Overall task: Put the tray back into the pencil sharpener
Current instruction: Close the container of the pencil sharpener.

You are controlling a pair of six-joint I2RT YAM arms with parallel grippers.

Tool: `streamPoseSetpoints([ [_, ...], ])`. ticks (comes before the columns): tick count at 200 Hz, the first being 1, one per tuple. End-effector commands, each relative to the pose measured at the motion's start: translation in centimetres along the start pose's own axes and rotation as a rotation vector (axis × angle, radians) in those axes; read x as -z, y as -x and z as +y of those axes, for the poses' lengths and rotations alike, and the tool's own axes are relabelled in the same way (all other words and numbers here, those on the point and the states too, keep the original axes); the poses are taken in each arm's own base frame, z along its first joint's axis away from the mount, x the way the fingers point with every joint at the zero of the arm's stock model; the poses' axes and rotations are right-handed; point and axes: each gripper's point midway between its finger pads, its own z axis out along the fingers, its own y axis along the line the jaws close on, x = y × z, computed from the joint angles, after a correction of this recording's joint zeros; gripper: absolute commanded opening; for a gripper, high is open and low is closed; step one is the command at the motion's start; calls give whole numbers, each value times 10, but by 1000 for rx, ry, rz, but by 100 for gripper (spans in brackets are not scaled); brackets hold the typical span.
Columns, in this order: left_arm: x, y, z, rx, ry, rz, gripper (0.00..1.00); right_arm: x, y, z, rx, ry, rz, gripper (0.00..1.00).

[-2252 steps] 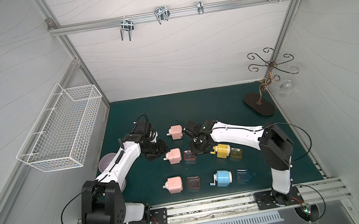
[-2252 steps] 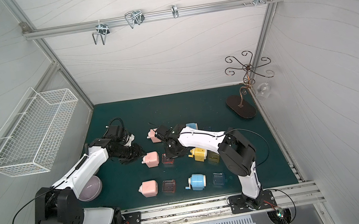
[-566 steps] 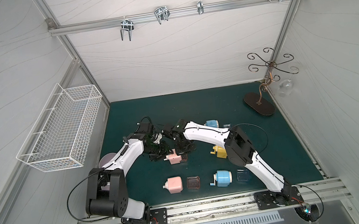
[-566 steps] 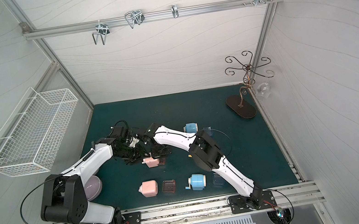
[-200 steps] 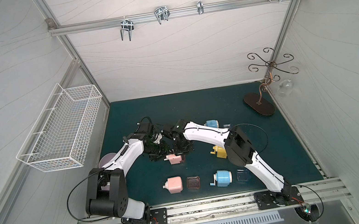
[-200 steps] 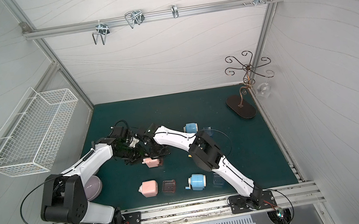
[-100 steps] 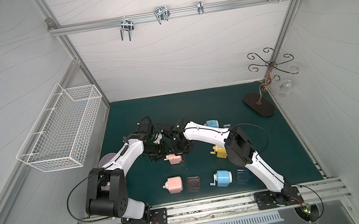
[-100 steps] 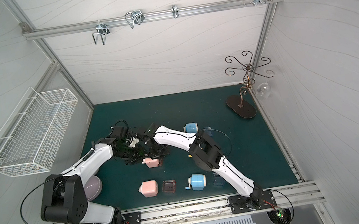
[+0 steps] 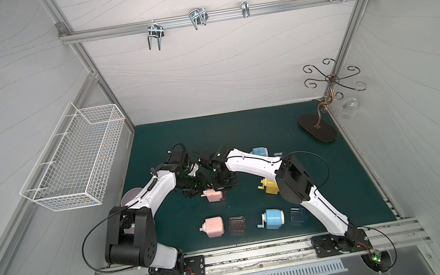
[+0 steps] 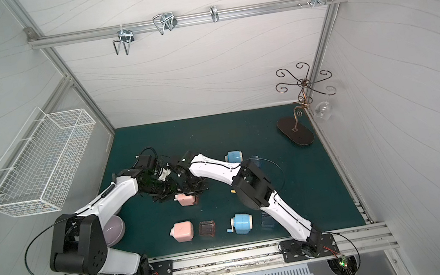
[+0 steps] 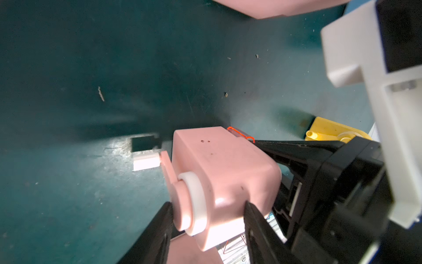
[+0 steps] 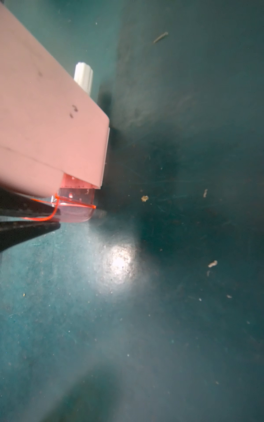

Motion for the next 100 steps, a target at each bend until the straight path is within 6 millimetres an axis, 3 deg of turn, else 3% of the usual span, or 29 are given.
streamPoseSetpoints([
  [1, -5, -1, 0, -12, 9, 18, 53, 19, 2, 31, 10, 139, -32, 10],
  [100, -5, -1, 0, -10, 13, 18, 51, 43, 8, 18, 4, 133, -88, 13],
])
